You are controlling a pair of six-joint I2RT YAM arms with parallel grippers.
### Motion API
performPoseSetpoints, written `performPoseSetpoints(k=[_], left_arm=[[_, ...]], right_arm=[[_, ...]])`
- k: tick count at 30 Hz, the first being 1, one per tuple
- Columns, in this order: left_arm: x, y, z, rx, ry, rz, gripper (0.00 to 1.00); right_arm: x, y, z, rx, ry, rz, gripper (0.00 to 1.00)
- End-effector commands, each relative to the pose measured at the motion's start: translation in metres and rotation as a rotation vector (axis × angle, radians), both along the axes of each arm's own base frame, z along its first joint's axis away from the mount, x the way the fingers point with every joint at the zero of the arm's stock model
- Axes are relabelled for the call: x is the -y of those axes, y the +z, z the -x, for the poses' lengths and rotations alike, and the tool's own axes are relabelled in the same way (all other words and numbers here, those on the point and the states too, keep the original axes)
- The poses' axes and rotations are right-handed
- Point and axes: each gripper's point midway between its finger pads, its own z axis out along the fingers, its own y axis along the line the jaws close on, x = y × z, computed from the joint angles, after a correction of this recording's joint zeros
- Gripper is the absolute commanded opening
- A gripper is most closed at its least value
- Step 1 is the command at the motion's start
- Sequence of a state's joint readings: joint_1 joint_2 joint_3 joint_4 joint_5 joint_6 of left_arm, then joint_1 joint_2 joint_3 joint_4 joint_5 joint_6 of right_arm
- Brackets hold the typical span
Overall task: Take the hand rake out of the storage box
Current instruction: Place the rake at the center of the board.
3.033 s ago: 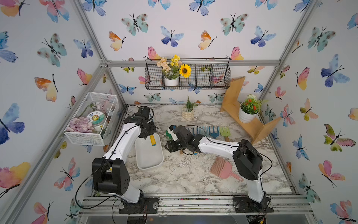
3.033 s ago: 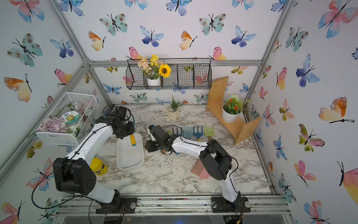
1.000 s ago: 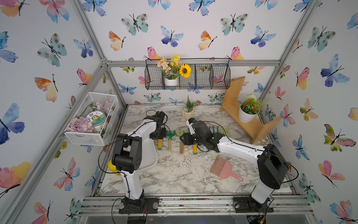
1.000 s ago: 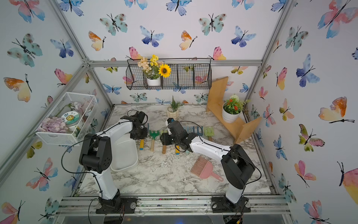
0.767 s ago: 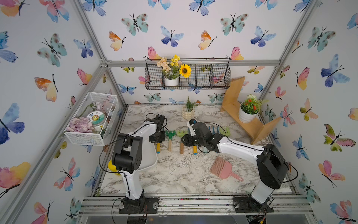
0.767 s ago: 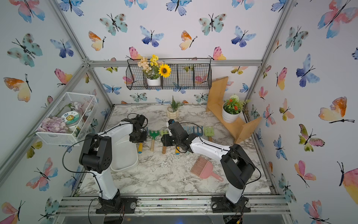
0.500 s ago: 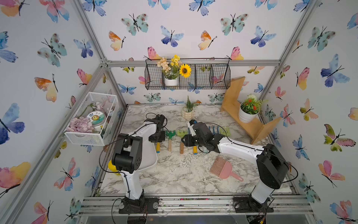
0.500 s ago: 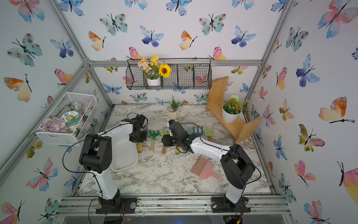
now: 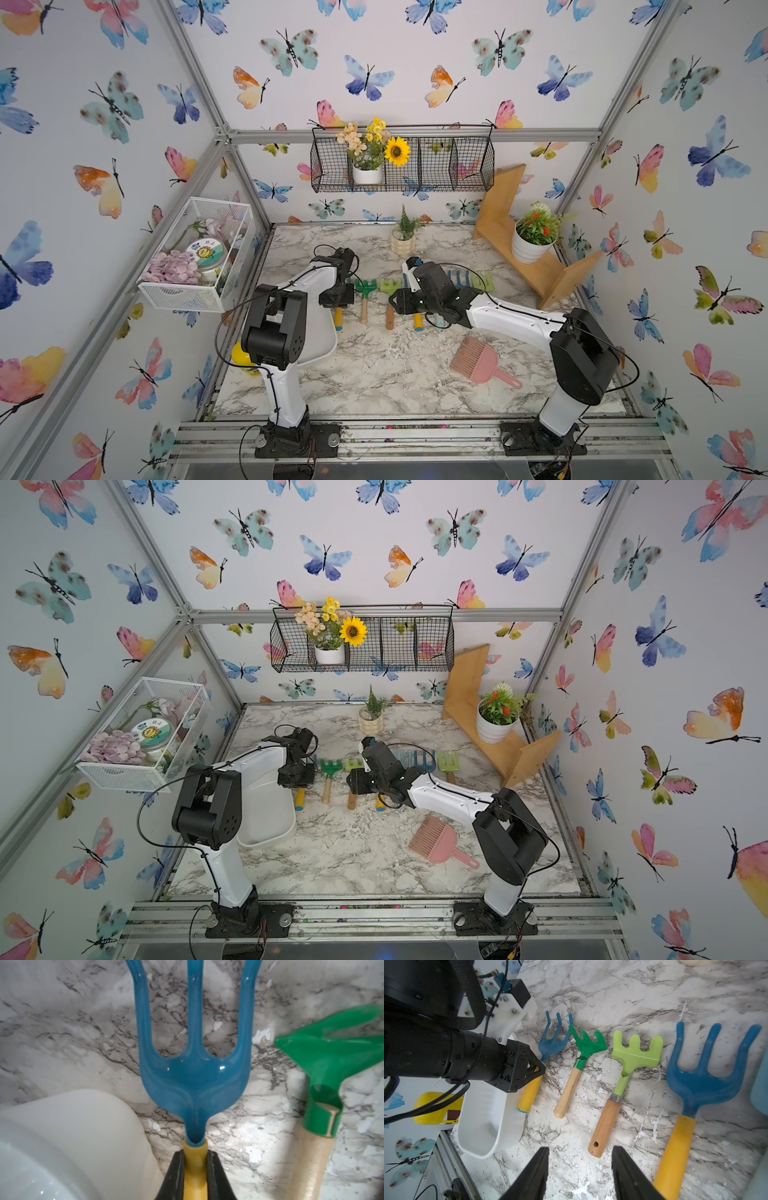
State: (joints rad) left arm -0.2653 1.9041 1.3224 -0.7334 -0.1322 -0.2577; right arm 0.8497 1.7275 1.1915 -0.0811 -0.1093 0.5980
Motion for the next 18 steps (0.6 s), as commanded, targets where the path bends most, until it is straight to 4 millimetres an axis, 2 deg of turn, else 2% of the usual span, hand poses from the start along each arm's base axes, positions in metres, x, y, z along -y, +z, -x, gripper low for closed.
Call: performPoseSetpoints(k=[1, 11, 18], left_arm=[[-0.0058, -0.0088, 0.0052, -0.039, -0.004, -0.031, 0.14], [-0.0074, -0.0152, 0.0063, -0.058, 0.002, -0.043, 0.20], [-0.0081, -0.0097, 0.0026, -0.047, 0.009, -0.048, 0.27]], right_arm=[[0.0012, 0.0094, -0.0006, 0.014, -0.001, -0.023, 0.55], [0.0002, 0.0115, -0.0001, 0.014, 0.003, -0.029, 0.55], [-0.0005, 0.0130, -0.0003, 0.014, 0.005, -0.031, 0.55]])
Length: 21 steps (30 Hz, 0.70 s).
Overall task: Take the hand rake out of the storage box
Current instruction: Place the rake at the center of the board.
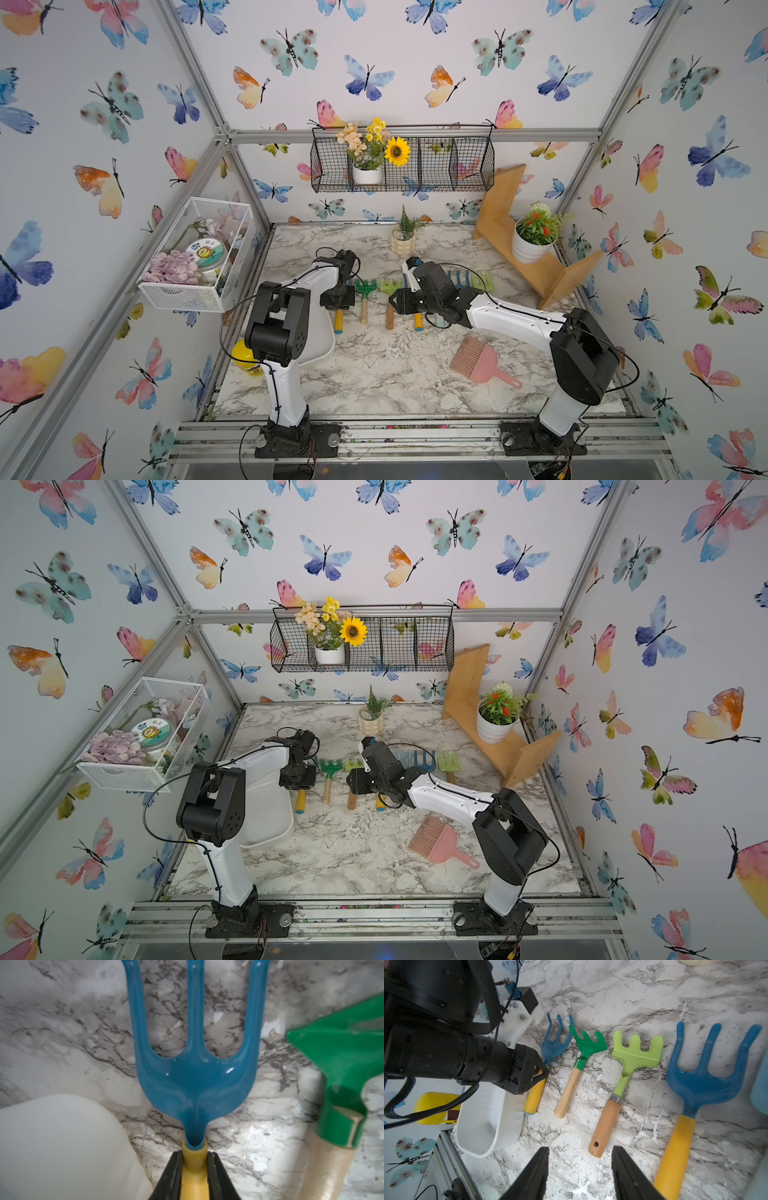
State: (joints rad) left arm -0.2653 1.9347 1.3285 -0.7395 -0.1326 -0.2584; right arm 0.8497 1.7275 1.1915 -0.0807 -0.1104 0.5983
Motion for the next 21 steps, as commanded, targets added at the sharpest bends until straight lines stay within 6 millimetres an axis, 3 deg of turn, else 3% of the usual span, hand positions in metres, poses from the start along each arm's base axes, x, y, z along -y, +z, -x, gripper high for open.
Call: performPoseSetpoints(k=[1, 7, 15, 20, 21], left_arm=[[-0.008, 0.001, 0.000, -0.017, 0.009, -0.041, 0.27], [-0.006, 0.019, -0.009, 0.020, 0.020, -0.033, 0.29], [0.005, 0.068, -0.029, 0.126, 0.035, 0.026, 0.32], [0.031, 0.116, -0.046, 0.284, 0.003, 0.191, 0.33], [0.037, 0.129, -0.049, 0.333, -0.012, 0.234, 0.33]], right_arm=[[0.000, 0.013, -0.001, 0.017, 0.005, -0.030, 0.55], [-0.001, 0.016, -0.001, 0.021, 0.007, -0.027, 0.55], [0.003, 0.020, -0.008, 0.045, 0.003, 0.001, 0.58], [0.032, 0.029, -0.032, 0.111, -0.053, 0.068, 0.67], [0.041, 0.033, -0.038, 0.135, -0.074, 0.087, 0.87]])
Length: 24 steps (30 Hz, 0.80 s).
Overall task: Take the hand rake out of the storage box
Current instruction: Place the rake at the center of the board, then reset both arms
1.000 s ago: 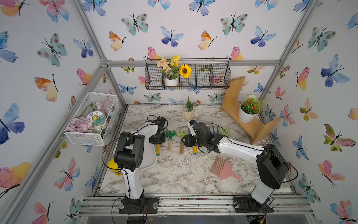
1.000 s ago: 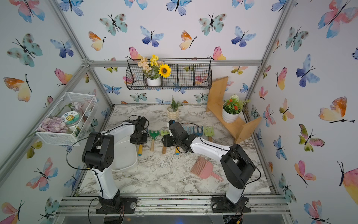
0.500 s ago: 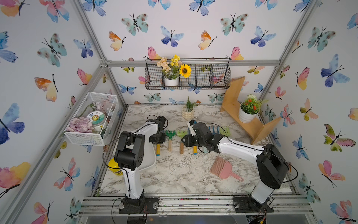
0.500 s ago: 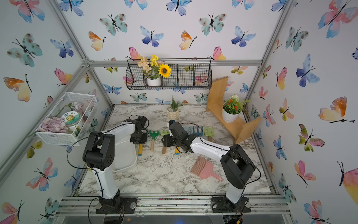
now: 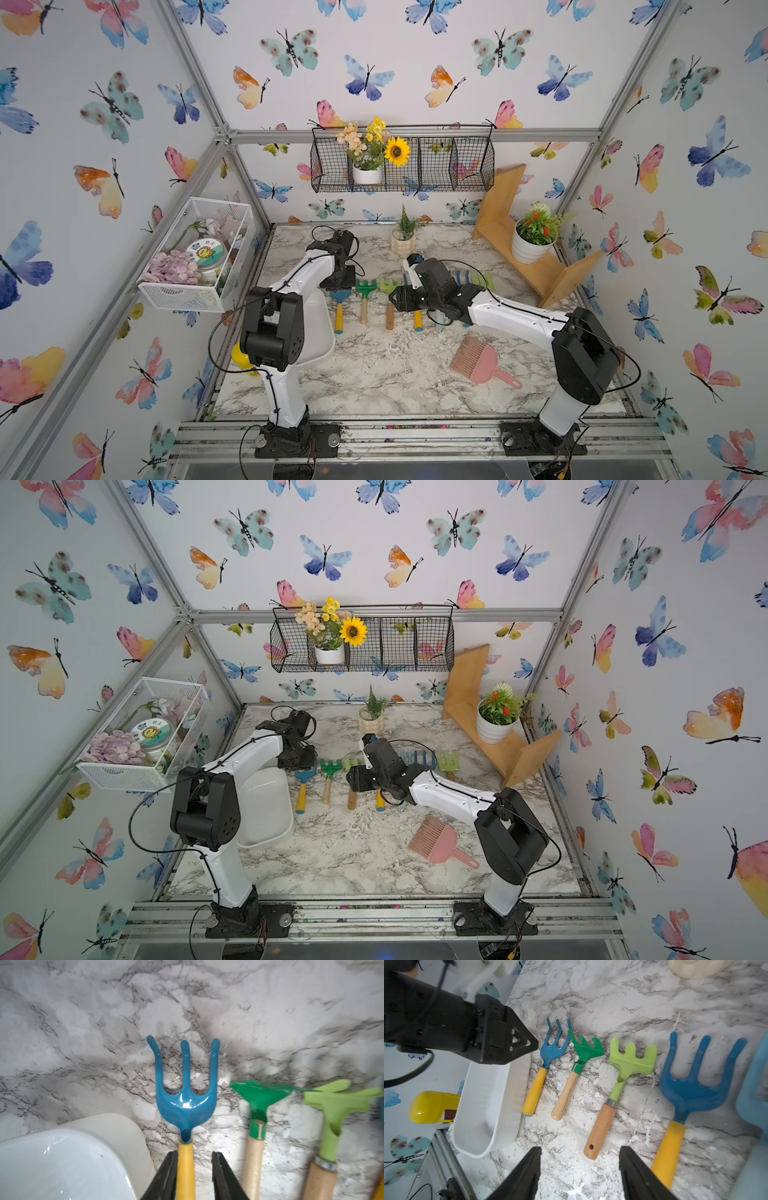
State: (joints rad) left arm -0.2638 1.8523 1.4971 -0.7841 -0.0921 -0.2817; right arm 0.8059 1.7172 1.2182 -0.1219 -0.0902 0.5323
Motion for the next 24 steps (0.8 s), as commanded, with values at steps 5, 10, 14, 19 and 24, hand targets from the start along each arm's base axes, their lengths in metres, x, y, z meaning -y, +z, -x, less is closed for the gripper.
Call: performPoseSetpoints(k=[5, 10, 14, 19, 24], left_arm=[[0.023, 0.102, -0.009, 0.370, -0.046, 0.212, 0.35], [0.007, 0.125, 0.009, 0.561, -0.043, 0.187, 0.82], [-0.026, 0.119, 0.024, 0.657, 0.054, 0.075, 0.99], [-0.065, 0.097, 0.037, 0.727, 0.139, -0.007, 0.99], [-0.110, 0.062, 0.042, 0.771, 0.238, 0.006, 0.99]], right_arm=[[0.089, 0.038, -0.051, 0.187, -0.170, 0.149, 0.98], [0.176, 0.046, -0.087, 0.249, -0.335, 0.212, 0.98], [0.237, 0.045, -0.106, 0.289, -0.450, 0.227, 0.98], [0.303, 0.032, -0.115, 0.345, -0.557, 0.283, 0.98], [0.348, 0.011, -0.111, 0.408, -0.610, 0.327, 0.98]])
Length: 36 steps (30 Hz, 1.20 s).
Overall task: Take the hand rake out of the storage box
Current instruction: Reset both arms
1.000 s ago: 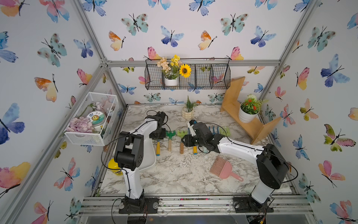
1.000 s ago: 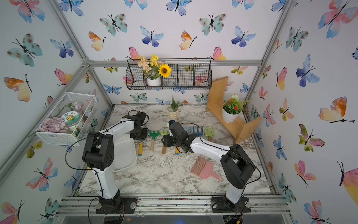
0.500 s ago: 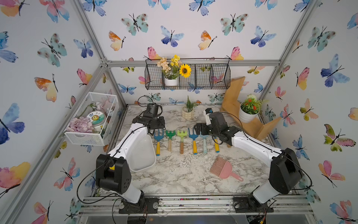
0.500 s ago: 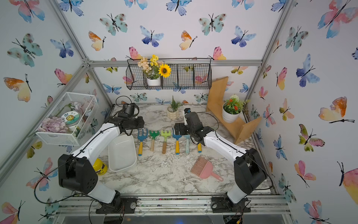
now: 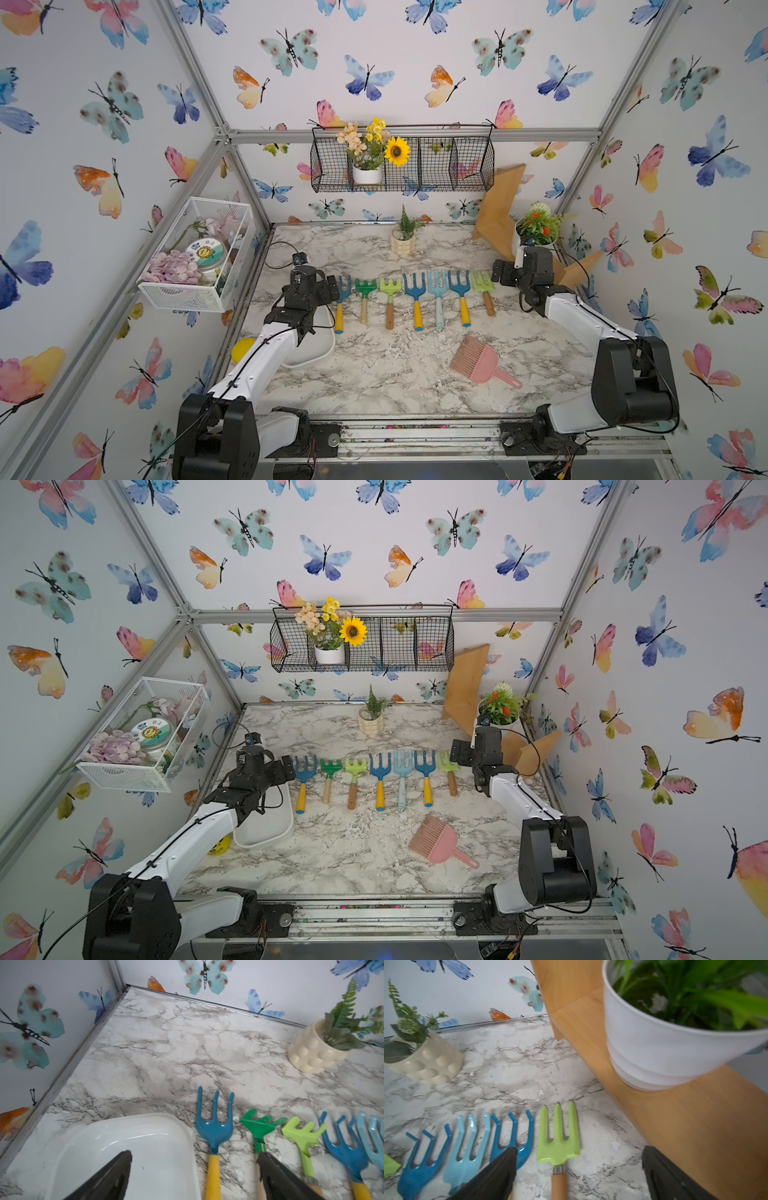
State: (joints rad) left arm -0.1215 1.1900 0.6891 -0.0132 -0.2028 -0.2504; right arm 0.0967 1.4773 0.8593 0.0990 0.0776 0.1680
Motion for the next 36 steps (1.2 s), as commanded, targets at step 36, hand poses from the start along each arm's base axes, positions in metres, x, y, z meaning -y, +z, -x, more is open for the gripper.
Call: performPoseSetpoints(k=[36], left_arm=[[-0.010, -0.041, 0.005, 0.366, -0.138, -0.130, 0.99]], right_arm=[[0.015, -0.044, 0.044, 0.353, 0.069, 0.082, 0.98]])
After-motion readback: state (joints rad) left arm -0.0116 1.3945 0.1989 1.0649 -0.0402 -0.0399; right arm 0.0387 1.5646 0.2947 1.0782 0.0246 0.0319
